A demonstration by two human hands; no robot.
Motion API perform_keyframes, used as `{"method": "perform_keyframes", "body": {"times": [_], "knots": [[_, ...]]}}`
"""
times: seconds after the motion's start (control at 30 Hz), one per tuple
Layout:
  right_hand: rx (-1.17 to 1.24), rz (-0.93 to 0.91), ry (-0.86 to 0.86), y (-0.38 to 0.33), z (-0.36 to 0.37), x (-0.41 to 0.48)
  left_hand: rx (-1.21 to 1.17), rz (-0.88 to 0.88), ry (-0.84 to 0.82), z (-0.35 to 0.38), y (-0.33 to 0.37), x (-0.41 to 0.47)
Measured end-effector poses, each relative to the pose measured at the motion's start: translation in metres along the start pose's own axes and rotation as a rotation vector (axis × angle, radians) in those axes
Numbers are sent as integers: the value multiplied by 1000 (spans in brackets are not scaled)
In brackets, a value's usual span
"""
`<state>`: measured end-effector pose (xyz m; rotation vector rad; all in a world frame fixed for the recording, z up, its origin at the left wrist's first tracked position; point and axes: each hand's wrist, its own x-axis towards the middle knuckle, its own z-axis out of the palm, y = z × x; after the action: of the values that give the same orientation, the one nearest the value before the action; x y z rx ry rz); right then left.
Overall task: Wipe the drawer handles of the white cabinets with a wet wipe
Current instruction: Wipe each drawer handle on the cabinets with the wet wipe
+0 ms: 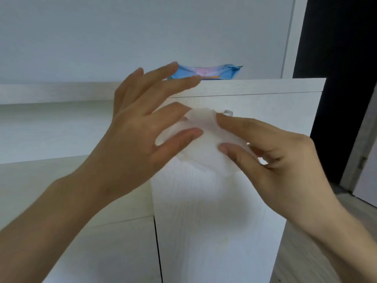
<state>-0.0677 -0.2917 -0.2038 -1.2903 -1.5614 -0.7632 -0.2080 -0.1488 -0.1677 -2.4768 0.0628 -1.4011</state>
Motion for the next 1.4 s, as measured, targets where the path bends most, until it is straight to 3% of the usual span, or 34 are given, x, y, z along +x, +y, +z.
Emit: {"method": "perform_keyframes", "body": {"times": [0.13,0.2,0.27,0.37,0.4,0.53,0.63,0.9,1.13,1.4], "knots": [[-100,40,-64,-6,5,-14,-134,-179,28,-2,13,0],[-223,-67,-51,-8,16,-19,-230,-277,-11,0,19,1],[-291,-203,-30,-6,25,-25,-401,-349,-94,0,21,0],[-299,-269,7,6,24,-29,-571,-316,-280,-7,16,-3],[-317,-260,24,11,21,-29,-480,-262,-293,-10,10,-5],[-422,-196,88,30,4,-17,321,10,-252,-4,-29,-2],[-405,-178,29,36,-2,4,516,9,-372,6,-54,6],[-235,-4,-281,32,-16,43,465,-7,-439,12,-65,7],[-142,173,-424,20,-30,59,364,-34,-544,0,-59,16],[4,575,-244,6,-32,55,310,-86,-628,-9,-54,24]]}}
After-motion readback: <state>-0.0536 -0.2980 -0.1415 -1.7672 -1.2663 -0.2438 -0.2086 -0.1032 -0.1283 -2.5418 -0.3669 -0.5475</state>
